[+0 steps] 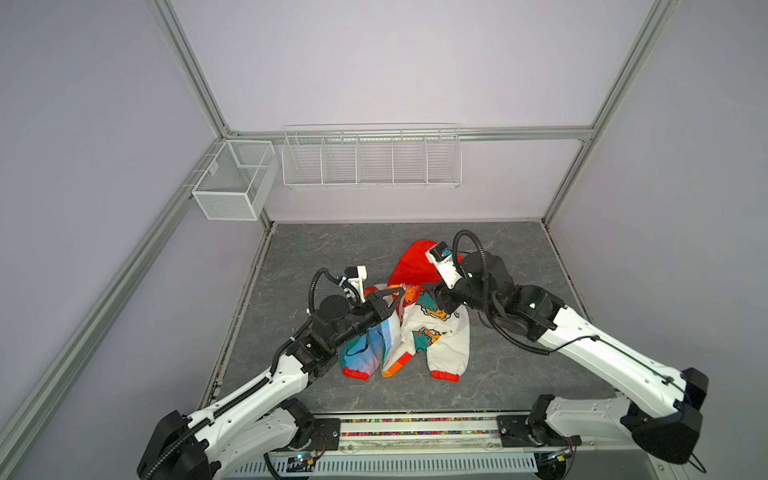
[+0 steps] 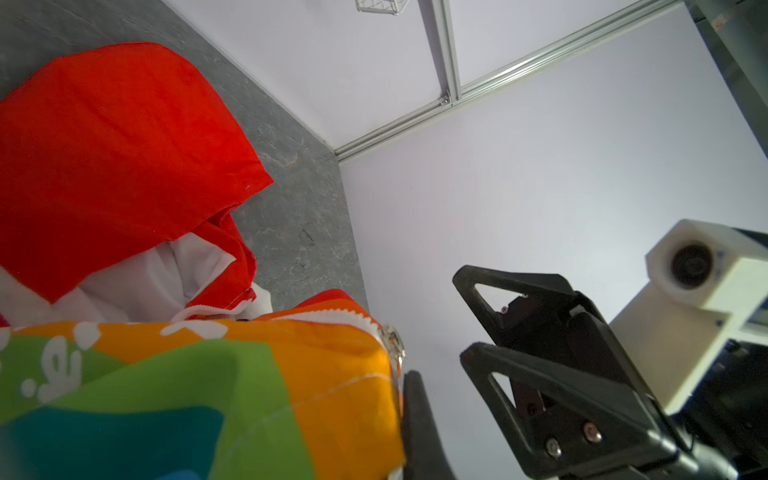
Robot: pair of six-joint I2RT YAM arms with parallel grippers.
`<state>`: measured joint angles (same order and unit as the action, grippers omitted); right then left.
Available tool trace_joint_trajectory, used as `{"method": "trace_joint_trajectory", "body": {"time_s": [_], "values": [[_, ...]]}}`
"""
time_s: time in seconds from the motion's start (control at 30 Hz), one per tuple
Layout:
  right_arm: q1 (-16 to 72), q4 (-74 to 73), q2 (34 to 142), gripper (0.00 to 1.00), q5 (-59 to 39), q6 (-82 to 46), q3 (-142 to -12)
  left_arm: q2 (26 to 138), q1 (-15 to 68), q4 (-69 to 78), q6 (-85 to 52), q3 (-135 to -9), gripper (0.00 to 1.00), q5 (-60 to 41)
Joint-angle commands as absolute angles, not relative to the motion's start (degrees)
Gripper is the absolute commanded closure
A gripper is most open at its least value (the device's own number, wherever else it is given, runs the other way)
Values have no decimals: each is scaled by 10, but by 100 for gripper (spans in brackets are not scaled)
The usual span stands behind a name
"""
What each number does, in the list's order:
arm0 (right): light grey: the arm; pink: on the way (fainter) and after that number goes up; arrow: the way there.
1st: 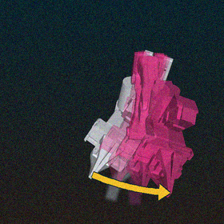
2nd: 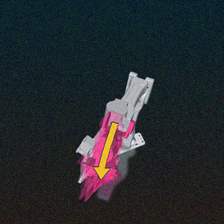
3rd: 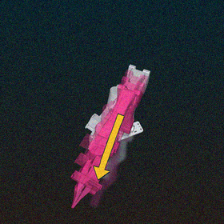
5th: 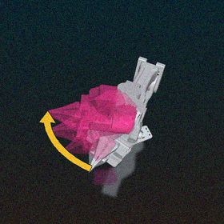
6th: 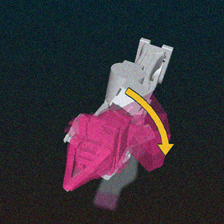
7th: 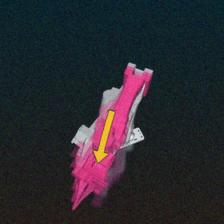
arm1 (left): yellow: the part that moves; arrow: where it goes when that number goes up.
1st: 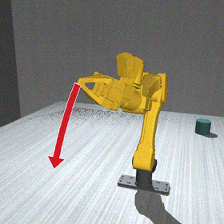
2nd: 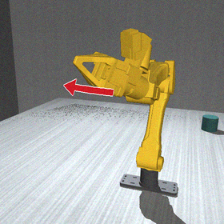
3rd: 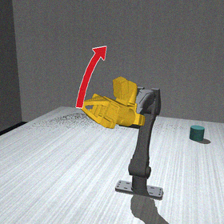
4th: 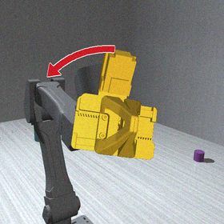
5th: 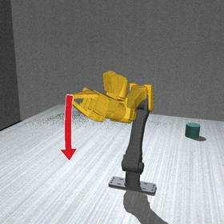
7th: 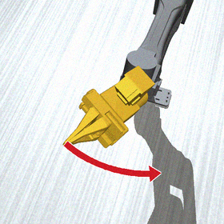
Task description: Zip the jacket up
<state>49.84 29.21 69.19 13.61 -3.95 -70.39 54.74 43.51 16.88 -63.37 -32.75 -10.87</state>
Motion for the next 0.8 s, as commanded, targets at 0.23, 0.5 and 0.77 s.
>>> {"method": "trace_joint_trajectory", "body": {"time_s": [0.23,0.5,0.77], "values": [[468,392,640,40,194,-297,-522,543,431,68,-635,-324,100,-79],[466,358,650,29,196,-362,-411,553,431,-22,-634,-338,100,-63],[464,271,736,34,111,-397,-391,522,431,-76,-593,-332,100,-23]]}}
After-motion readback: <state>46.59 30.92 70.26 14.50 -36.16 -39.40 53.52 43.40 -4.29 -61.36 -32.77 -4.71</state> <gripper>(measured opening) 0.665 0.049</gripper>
